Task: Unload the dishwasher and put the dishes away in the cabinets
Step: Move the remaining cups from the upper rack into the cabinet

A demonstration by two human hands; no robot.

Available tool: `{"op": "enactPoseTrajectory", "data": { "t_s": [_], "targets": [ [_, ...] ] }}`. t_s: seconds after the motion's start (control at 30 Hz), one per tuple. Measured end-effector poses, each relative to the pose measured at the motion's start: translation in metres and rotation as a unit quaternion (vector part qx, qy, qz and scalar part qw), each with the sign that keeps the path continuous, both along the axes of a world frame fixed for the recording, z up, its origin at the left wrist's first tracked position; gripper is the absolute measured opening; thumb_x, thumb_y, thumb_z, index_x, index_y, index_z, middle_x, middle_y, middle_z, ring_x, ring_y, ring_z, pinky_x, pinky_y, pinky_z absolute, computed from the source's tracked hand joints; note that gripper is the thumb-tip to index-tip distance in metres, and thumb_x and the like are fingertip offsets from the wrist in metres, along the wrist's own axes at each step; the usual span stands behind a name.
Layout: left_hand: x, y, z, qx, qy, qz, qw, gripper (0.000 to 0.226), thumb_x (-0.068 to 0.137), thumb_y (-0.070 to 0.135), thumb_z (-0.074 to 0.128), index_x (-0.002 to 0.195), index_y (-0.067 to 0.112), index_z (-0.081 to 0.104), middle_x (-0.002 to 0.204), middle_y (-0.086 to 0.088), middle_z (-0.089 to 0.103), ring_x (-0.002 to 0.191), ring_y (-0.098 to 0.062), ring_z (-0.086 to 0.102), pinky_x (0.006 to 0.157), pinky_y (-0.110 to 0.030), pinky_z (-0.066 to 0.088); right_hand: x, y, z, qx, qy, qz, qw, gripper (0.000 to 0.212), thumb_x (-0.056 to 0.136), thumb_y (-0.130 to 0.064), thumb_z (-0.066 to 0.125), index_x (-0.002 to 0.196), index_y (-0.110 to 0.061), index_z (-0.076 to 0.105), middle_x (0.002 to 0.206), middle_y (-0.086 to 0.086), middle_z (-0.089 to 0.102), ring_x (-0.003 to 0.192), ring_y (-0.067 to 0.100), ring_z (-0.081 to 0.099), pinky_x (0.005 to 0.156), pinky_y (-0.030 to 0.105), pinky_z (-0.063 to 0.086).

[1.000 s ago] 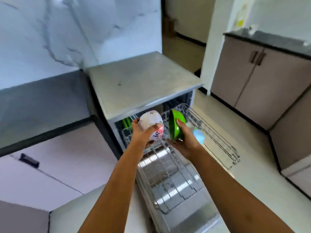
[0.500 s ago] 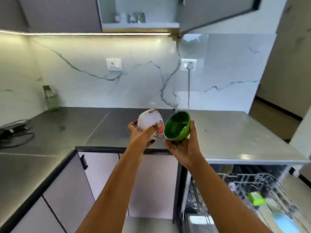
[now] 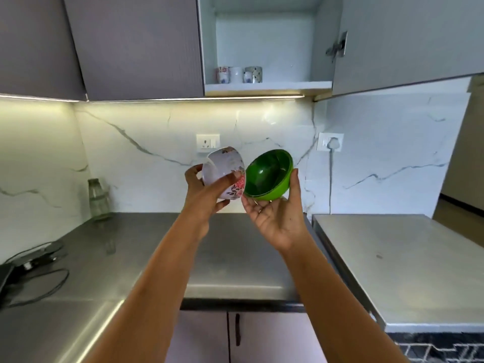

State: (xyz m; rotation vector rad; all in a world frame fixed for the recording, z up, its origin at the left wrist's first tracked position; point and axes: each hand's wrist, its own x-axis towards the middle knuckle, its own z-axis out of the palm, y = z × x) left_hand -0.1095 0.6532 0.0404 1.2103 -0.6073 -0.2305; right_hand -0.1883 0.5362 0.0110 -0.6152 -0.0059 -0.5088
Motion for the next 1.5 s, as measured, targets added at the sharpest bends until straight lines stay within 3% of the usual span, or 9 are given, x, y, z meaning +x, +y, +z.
{"op": "enactPoseTrajectory", "data": {
  "t_s": [0.33,0.53,0.6,0.7,0.87,1.0,1.13,1.4,1.5],
  "targets": [
    [0.089,-0.105,0.054,0.021,-0.103,0.004,0.994,0.077,0.074,0.019,0.077,0.132,0.026,0.028,0.138,-0.007,0.042,0.116,-0.029,0.052,0.072,-0.027,0.052,0.077,-0.119,0.064,-0.137,-0.076,-0.033,0.987,0.096,0.048,-0.051,0.087,0.130,-0.016,0.054,0.123,0.014,0.062,0.107,0.025,0.061,0.092,0.035,0.051],
    [0.128,-0.183,0.134,-0.033,-0.205,0.053,0.977,0.091,0.043,0.040,0.082,0.120,0.035,0.033,0.111,0.009,0.052,0.105,-0.019,0.056,0.083,-0.037,0.054,0.110,-0.220,0.147,-0.304,-0.101,-0.150,0.935,0.068,0.065,-0.056,0.072,0.124,-0.026,0.056,0.121,0.004,0.064,0.104,0.015,0.061,0.083,0.032,0.053],
    [0.143,-0.207,0.161,-0.035,-0.249,0.095,0.963,0.089,0.047,0.042,0.083,0.119,0.037,0.032,0.110,0.012,0.051,0.104,-0.016,0.055,0.085,-0.035,0.052,0.121,-0.252,0.181,-0.362,-0.077,-0.230,0.900,0.060,0.071,-0.051,0.068,0.124,-0.027,0.053,0.116,-0.001,0.063,0.105,0.014,0.059,0.083,0.031,0.050],
    [0.166,-0.236,0.192,-0.014,-0.308,0.140,0.941,0.084,0.056,0.039,0.087,0.118,0.036,0.030,0.118,0.007,0.049,0.105,-0.018,0.052,0.086,-0.034,0.049,0.137,-0.290,0.216,-0.438,-0.041,-0.355,0.825,0.077,0.065,-0.055,0.075,0.133,-0.031,0.047,0.120,-0.004,0.061,0.109,0.014,0.059,0.092,0.033,0.050],
    [0.204,-0.279,0.235,0.085,-0.399,0.196,0.892,0.083,0.066,0.038,0.082,0.128,0.024,0.029,0.112,0.004,0.045,0.098,-0.020,0.047,0.080,-0.031,0.042,0.176,-0.337,0.253,-0.554,0.116,-0.501,0.655,0.085,0.068,-0.046,0.079,0.140,-0.025,0.040,0.128,-0.003,0.055,0.117,0.019,0.053,0.100,0.029,0.043],
    [0.232,-0.318,0.258,0.192,-0.417,0.226,0.859,0.085,0.066,0.050,0.076,0.128,0.018,0.029,0.114,-0.003,0.051,0.101,-0.025,0.053,0.076,-0.030,0.041,0.207,-0.364,0.279,-0.636,0.282,-0.500,0.516,0.088,0.061,-0.059,0.077,0.133,-0.018,0.046,0.129,0.006,0.056,0.117,0.026,0.053,0.098,0.034,0.045],
    [0.252,-0.348,0.270,0.279,-0.451,0.227,0.817,0.092,0.062,0.059,0.073,0.131,0.018,0.028,0.121,-0.005,0.055,0.109,-0.028,0.055,0.079,-0.032,0.044,0.226,-0.380,0.305,-0.669,0.426,-0.430,0.430,0.094,0.060,-0.061,0.077,0.132,-0.010,0.043,0.133,0.010,0.051,0.119,0.028,0.051,0.086,0.031,0.043],
    [0.266,-0.374,0.285,0.367,-0.445,0.115,0.809,0.084,0.068,0.056,0.072,0.129,0.012,0.034,0.114,-0.005,0.051,0.100,-0.022,0.051,0.074,-0.029,0.041,0.241,-0.410,0.311,-0.654,0.517,-0.341,0.434,0.098,0.065,-0.056,0.076,0.139,-0.008,0.034,0.138,0.009,0.046,0.110,0.026,0.051,0.097,0.037,0.045],
    [0.263,-0.375,0.290,0.397,-0.448,0.072,0.798,0.064,0.076,0.049,0.070,0.121,0.012,0.041,0.106,-0.005,0.044,0.092,-0.020,0.048,0.063,-0.027,0.038,0.246,-0.413,0.311,-0.657,0.524,-0.333,0.428,0.107,0.062,-0.062,0.075,0.144,-0.012,0.028,0.144,0.008,0.040,0.122,0.028,0.047,0.103,0.043,0.042]
  ]
}}
